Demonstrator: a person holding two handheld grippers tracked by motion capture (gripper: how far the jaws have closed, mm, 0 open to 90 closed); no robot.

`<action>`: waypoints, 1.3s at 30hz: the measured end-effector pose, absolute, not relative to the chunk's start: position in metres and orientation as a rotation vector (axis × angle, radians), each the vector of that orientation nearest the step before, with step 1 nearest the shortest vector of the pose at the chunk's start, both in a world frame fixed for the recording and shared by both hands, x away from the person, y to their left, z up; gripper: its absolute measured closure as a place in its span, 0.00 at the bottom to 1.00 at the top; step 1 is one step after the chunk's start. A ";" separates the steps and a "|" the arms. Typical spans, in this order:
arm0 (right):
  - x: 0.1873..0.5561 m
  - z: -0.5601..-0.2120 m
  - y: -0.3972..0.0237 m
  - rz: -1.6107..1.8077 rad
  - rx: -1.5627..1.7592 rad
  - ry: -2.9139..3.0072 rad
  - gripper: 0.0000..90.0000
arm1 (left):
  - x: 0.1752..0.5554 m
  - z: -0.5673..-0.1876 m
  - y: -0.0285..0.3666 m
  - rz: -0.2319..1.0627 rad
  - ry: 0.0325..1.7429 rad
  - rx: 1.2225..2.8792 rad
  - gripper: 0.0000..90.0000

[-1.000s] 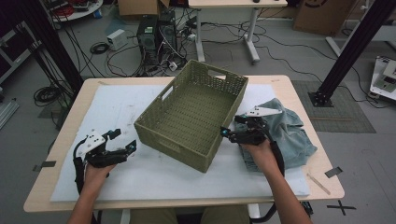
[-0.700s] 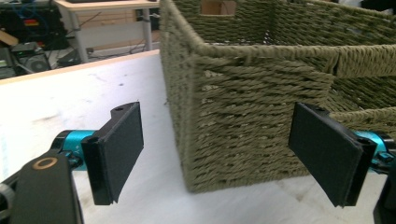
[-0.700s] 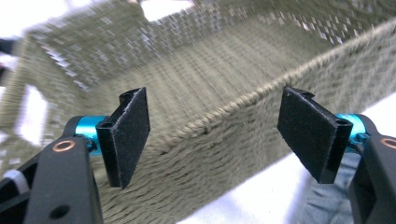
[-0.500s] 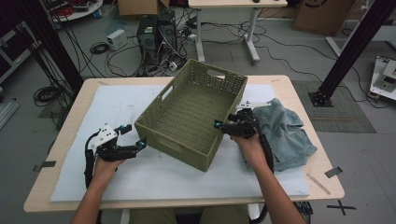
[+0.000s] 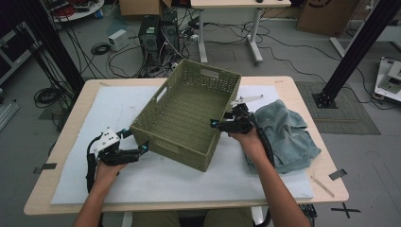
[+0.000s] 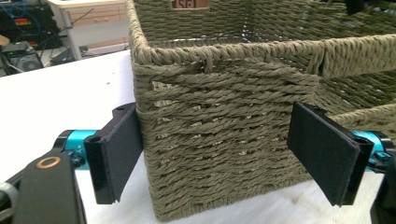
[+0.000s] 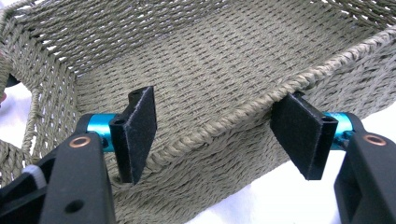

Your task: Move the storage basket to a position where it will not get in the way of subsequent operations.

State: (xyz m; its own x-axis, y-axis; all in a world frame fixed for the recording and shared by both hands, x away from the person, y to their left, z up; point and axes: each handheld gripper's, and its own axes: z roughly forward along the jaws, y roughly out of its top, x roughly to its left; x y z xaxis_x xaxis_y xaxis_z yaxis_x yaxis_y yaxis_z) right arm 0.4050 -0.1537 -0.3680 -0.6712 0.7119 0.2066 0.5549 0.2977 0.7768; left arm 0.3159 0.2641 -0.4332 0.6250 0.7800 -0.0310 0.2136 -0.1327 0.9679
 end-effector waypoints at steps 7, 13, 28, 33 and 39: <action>0.422 -0.370 -0.132 1.342 1.103 2.411 0.36 | 0.303 -0.432 0.279 0.615 0.848 1.662 0.21; 0.434 -0.371 -0.113 1.329 1.070 2.415 0.36 | 0.293 -0.432 0.288 0.626 0.869 1.644 0.21; 0.457 -0.375 -0.086 1.385 1.075 2.386 0.38 | 0.276 -0.429 0.293 0.632 0.882 1.660 0.21; 0.460 -0.377 -0.087 1.400 1.084 2.374 0.39 | 0.273 -0.429 0.289 0.630 0.879 1.661 0.21; 0.444 -0.368 -0.090 1.338 1.116 2.317 0.38 | 0.274 -0.430 0.289 0.640 0.889 1.644 0.21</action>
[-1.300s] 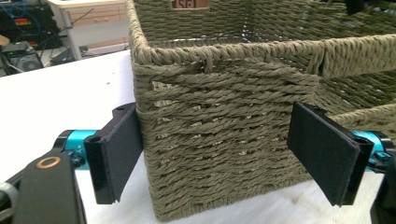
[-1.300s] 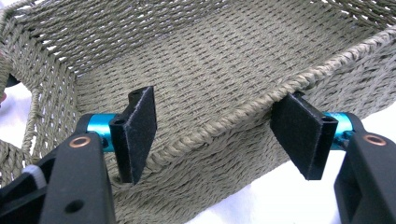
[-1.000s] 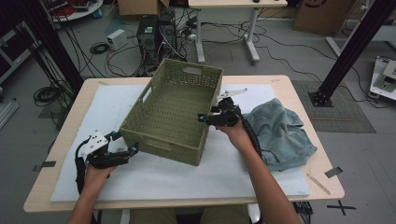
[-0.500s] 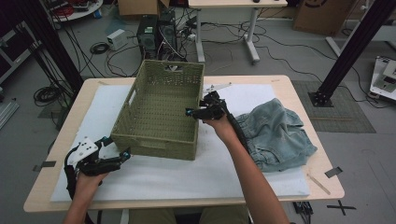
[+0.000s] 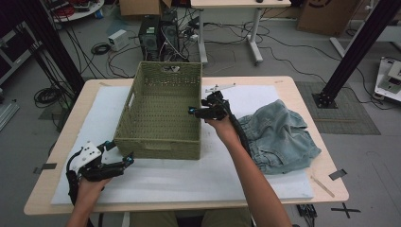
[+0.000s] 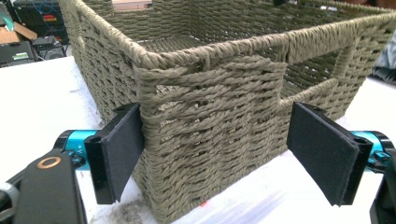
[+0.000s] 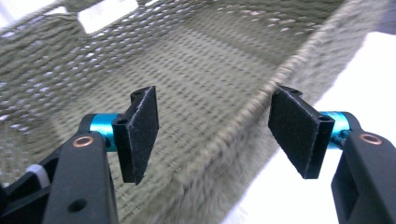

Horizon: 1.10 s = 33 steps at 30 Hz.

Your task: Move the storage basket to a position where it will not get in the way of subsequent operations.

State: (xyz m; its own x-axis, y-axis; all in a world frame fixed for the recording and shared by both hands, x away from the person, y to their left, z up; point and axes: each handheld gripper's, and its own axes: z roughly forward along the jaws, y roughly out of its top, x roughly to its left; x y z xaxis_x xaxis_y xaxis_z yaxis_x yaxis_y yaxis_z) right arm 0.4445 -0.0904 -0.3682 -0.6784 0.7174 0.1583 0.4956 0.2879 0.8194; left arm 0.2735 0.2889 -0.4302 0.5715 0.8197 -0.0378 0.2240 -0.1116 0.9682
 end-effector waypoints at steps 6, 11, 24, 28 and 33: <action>0.424 -0.363 -0.095 1.343 1.082 2.379 0.42 | 0.277 -0.430 0.286 0.648 0.897 1.633 0.21; 0.423 -0.363 -0.094 1.343 1.047 2.391 0.41 | 0.276 -0.429 0.283 0.651 0.898 1.634 0.22; 0.428 -0.366 -0.094 1.398 1.029 2.404 0.41 | 0.267 -0.427 0.290 0.622 0.874 1.652 0.24; 0.425 -0.364 -0.103 1.492 1.059 2.410 0.41 | 0.261 -0.423 0.306 0.651 0.903 1.613 0.24; 0.412 -0.358 -0.111 1.462 1.018 2.374 0.37 | 0.261 -0.413 0.330 0.692 1.000 1.504 0.24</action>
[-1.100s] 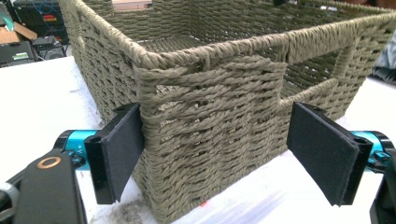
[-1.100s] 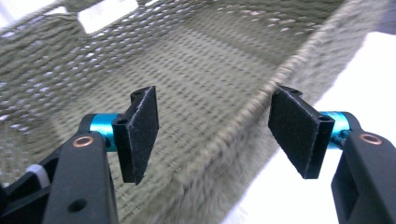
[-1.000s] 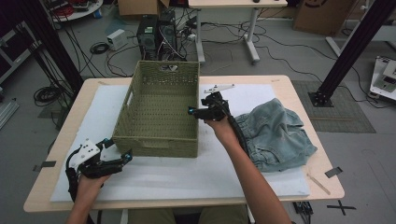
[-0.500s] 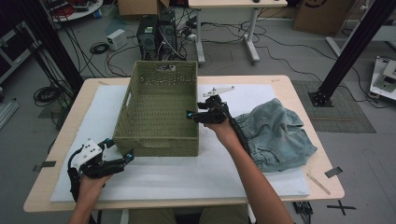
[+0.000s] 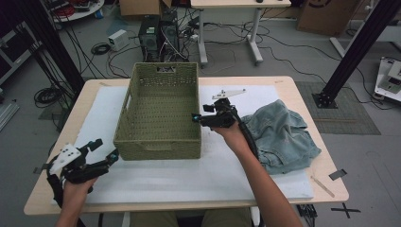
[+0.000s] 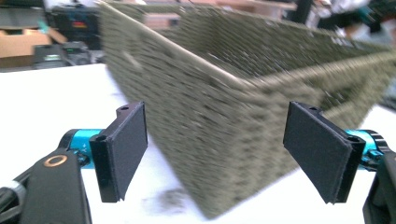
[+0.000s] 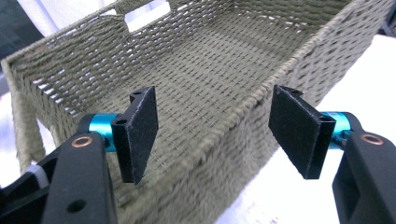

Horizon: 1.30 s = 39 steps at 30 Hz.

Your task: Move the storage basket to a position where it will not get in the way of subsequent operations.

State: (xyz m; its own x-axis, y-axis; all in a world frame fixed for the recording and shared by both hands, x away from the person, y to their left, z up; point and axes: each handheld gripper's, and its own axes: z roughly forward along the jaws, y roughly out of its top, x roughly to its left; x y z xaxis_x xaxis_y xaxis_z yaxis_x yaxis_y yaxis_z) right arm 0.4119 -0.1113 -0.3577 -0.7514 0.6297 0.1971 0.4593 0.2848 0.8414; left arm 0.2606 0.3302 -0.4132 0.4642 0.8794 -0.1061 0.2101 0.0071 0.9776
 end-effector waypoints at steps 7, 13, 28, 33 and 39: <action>0.397 -0.351 -0.133 1.457 0.994 2.318 0.28 | 0.284 -0.388 0.333 0.741 1.072 1.475 0.24; 0.381 -0.346 -0.156 1.375 0.960 2.261 0.23 | 0.311 -0.372 0.319 0.745 1.079 1.513 0.22; 0.347 -0.341 -0.231 1.431 0.974 2.136 0.23 | 0.366 -0.350 0.283 0.789 1.164 1.642 0.25; 0.341 -0.342 -0.249 1.432 1.001 2.103 0.23 | 0.377 -0.352 0.277 0.819 1.225 1.684 0.28; 0.338 -0.342 -0.266 1.430 1.017 2.076 0.23 | 0.385 -0.357 0.270 0.840 1.293 1.727 0.30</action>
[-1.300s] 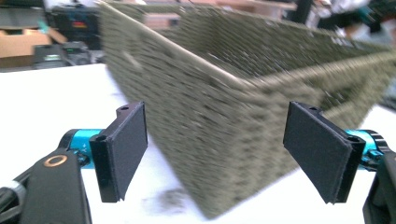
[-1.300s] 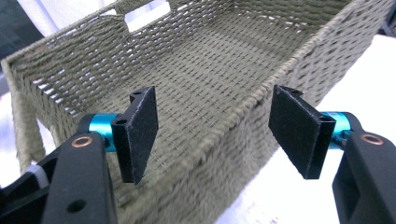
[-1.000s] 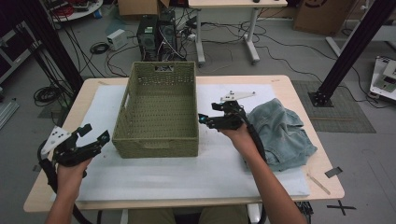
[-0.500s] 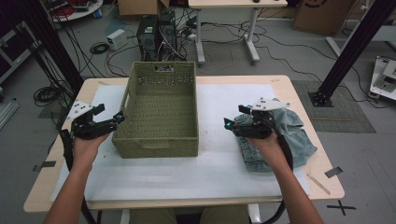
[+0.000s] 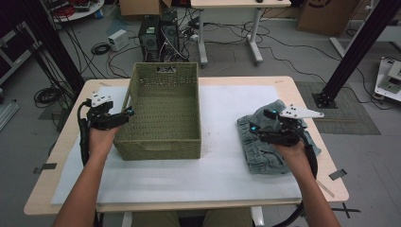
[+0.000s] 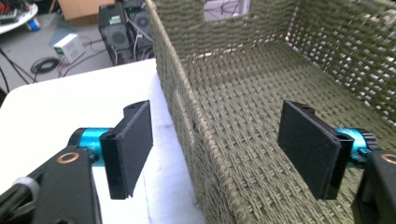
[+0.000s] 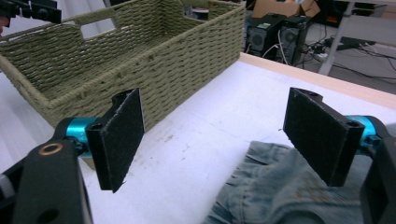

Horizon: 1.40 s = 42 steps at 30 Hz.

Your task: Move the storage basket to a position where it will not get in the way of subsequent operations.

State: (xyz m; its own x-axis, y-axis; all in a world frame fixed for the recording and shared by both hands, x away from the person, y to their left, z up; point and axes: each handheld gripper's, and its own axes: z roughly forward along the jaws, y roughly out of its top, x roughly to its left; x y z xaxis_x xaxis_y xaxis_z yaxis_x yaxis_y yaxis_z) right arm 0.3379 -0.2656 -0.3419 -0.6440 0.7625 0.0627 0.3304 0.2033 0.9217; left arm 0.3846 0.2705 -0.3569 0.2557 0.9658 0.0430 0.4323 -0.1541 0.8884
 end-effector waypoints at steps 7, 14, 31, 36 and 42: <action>0.338 -0.352 -0.280 1.442 1.055 2.068 0.23 | 0.392 -0.364 0.270 0.818 1.354 1.748 0.36; 0.339 -0.359 -0.286 1.436 1.074 2.070 0.23 | 0.397 -0.369 0.269 0.752 1.364 1.777 0.52; 0.338 -0.360 -0.290 1.432 1.080 2.074 0.23 | 0.401 -0.369 0.260 0.799 1.478 1.792 0.85; 0.338 -0.360 -0.290 1.434 1.082 2.072 0.23 | 0.400 -0.369 0.260 0.806 1.478 1.791 0.86; 0.339 -0.361 -0.287 1.431 1.082 2.080 0.23 | 0.400 -0.371 0.265 0.776 1.484 1.738 0.86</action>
